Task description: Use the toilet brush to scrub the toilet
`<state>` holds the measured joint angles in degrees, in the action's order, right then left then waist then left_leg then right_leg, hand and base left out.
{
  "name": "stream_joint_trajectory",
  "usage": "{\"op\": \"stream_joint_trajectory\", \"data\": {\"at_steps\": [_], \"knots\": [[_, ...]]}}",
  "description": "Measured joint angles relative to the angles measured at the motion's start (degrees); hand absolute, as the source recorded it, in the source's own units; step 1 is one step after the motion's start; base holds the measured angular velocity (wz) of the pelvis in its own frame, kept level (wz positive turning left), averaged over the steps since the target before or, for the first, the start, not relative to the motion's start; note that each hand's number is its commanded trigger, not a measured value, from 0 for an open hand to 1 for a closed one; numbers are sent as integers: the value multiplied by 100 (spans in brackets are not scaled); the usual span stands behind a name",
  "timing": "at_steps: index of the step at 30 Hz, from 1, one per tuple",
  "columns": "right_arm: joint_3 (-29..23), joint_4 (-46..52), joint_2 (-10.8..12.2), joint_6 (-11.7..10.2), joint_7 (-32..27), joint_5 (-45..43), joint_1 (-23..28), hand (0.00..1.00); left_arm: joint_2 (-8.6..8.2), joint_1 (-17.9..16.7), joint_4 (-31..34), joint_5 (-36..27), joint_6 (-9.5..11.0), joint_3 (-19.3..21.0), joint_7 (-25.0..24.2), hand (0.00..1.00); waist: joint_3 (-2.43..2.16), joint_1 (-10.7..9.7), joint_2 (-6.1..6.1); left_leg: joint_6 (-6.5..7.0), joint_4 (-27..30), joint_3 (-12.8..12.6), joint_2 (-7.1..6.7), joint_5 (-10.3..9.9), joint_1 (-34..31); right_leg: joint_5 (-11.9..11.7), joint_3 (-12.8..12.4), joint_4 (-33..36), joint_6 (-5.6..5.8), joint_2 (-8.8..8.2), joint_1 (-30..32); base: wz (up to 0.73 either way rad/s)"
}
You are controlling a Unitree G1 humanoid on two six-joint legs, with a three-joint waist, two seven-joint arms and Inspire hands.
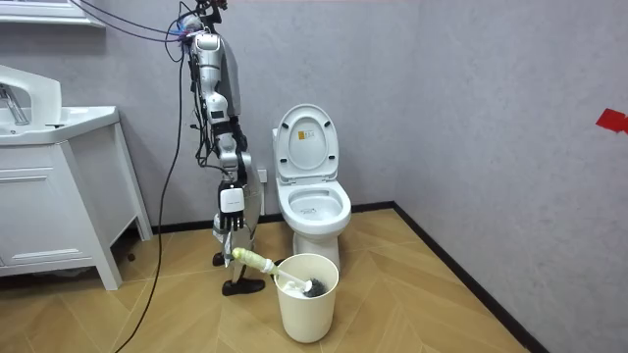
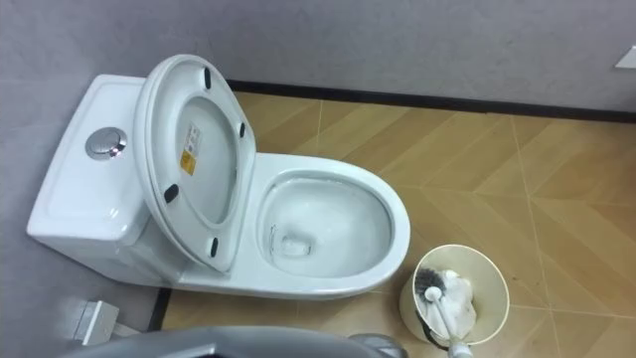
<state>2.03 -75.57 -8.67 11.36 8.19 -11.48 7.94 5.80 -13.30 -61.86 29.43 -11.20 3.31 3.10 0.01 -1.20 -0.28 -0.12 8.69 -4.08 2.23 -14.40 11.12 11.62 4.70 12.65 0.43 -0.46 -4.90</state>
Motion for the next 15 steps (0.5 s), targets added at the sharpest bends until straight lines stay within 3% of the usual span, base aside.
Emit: {"op": "stream_joint_trajectory", "data": {"at_steps": [15], "knots": [[-102, -31, -1, 75, -120, -3, -23, 0, -4, -9, 5, -68, -26, 101, 2, 0, 8, 0, -70, 0, 69, 114, -15, 1, -44, 40, 8, 6, -11, -11, 1, 3]]}}
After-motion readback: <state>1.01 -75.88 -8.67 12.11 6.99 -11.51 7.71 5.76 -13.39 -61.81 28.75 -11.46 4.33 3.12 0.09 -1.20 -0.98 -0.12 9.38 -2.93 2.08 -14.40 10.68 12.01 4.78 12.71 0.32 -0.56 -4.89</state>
